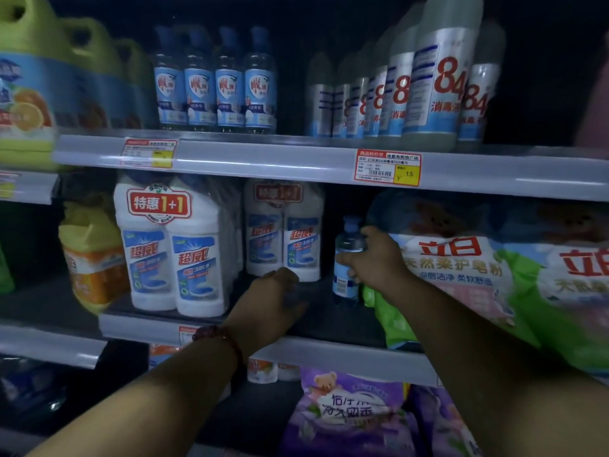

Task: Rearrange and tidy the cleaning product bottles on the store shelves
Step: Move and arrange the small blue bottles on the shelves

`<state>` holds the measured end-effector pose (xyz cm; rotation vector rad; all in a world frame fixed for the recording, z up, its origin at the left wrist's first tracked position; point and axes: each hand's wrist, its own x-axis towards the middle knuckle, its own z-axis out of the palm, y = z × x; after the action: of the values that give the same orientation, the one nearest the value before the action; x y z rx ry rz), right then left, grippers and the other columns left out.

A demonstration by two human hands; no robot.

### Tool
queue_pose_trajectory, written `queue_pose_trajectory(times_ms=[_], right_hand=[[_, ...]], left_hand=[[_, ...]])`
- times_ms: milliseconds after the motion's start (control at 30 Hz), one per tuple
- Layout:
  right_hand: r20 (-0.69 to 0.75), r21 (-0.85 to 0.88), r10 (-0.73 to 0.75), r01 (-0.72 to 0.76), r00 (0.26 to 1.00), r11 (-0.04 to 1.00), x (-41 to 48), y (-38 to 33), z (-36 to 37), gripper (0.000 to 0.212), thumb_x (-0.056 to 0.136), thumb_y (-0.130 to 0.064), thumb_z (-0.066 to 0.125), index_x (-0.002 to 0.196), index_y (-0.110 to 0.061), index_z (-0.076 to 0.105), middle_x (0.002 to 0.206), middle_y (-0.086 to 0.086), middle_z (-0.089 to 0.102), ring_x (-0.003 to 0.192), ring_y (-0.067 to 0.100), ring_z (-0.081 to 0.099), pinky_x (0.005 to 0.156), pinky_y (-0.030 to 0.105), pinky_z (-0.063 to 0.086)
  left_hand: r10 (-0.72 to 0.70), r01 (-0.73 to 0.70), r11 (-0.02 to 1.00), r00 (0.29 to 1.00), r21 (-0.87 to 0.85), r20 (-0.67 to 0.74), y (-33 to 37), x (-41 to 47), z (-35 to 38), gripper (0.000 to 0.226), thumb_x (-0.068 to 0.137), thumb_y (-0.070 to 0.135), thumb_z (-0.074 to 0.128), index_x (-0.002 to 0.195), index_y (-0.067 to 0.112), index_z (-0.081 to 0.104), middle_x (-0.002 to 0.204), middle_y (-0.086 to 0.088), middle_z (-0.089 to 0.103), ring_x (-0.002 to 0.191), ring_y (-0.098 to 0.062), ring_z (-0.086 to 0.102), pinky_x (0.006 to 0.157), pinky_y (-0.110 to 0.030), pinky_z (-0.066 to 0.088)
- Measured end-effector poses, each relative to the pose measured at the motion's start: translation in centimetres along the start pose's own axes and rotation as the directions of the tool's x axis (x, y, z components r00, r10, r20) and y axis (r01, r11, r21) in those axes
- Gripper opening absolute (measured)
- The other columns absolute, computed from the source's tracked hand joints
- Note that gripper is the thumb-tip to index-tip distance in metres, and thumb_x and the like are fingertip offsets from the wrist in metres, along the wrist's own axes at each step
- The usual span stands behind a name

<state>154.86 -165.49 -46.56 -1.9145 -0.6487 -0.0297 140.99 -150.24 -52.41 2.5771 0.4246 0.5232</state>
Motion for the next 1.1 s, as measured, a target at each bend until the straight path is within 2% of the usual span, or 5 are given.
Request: queue_pose_trajectory(times_ms=[200, 367, 567, 833, 1100], right_hand=[[0.065, 0.002, 0.023, -0.023, 0.998, 1.000, -2.6, -2.8, 0.7, 0.042, 0.072, -0.025, 0.088, 0.088, -0.018, 0.050, 0.075, 0.012, 0.064, 0.045, 0.016, 0.058, 0.039, 0.023, 0.043], [0.103, 0.052, 0.036, -0.041, 0.994, 0.998, -5.7, -6.4, 0.9, 0.042, 0.068, -0.037, 0.088, 0.088, -0.004, 0.071, 0.056, 0.005, 0.059, 0.035, 0.013, 0.053, 0.038, 0.021, 0.040], [0.464, 0.178, 0.082, -0.184, 0.882, 0.967, -9.3, -10.2, -0.8, 0.040, 0.083, -0.033, 0.080, 0.110, -0.006, 0.070, 0.087, 0.011, 0.068, 0.058, 0.017, 0.060, 0.056, 0.028, 0.053], [0.577, 0.261, -0.049, -0.127, 0.815, 0.957, -12.2, -15.4, -2.9, 0.027, 0.093, 0.004, 0.059, 0.118, -0.007, 0.065, 0.102, 0.022, 0.070, 0.081, 0.028, 0.068, 0.089, 0.044, 0.057], [0.499, 0.365, -0.240, 0.050, 0.833, 0.930, -12.1, -21.1, -1.4, 0.022, 0.086, -0.003, 0.073, 0.107, -0.007, 0.071, 0.100, 0.020, 0.074, 0.086, 0.028, 0.071, 0.092, 0.050, 0.056]], left_hand=[[0.010, -0.016, 0.995, 0.998, -0.094, -0.068, 1.8, -1.0, -0.6, 0.053, 0.081, 0.039, 0.078, 0.125, 0.015, 0.059, 0.114, 0.000, 0.066, 0.104, -0.017, 0.063, 0.086, -0.021, 0.045], [0.038, -0.066, 0.972, 0.991, -0.227, -0.129, 3.6, -3.7, -2.5, 0.054, 0.069, 0.046, 0.086, 0.109, 0.020, 0.063, 0.098, 0.005, 0.070, 0.087, -0.009, 0.066, 0.076, -0.027, 0.055], [-0.069, 0.020, 0.943, 0.988, -0.333, -0.135, 4.2, -8.1, -7.0, 0.026, 0.067, 0.031, 0.089, 0.087, 0.020, 0.077, 0.070, 0.007, 0.071, 0.066, -0.005, 0.065, 0.059, -0.022, 0.050], [-0.136, 0.045, 0.645, 0.989, -0.763, -0.056, 4.7, -13.4, -14.2, 0.030, 0.080, 0.012, 0.082, 0.109, 0.008, 0.074, 0.100, -0.008, 0.078, 0.098, -0.026, 0.074, 0.090, -0.044, 0.059], [-0.096, -0.125, 0.385, 0.980, -0.915, -0.174, 5.6, -12.5, -21.2, 0.045, 0.080, 0.010, 0.072, 0.122, -0.002, 0.063, 0.116, -0.020, 0.071, 0.097, -0.029, 0.072, 0.079, -0.037, 0.062]])
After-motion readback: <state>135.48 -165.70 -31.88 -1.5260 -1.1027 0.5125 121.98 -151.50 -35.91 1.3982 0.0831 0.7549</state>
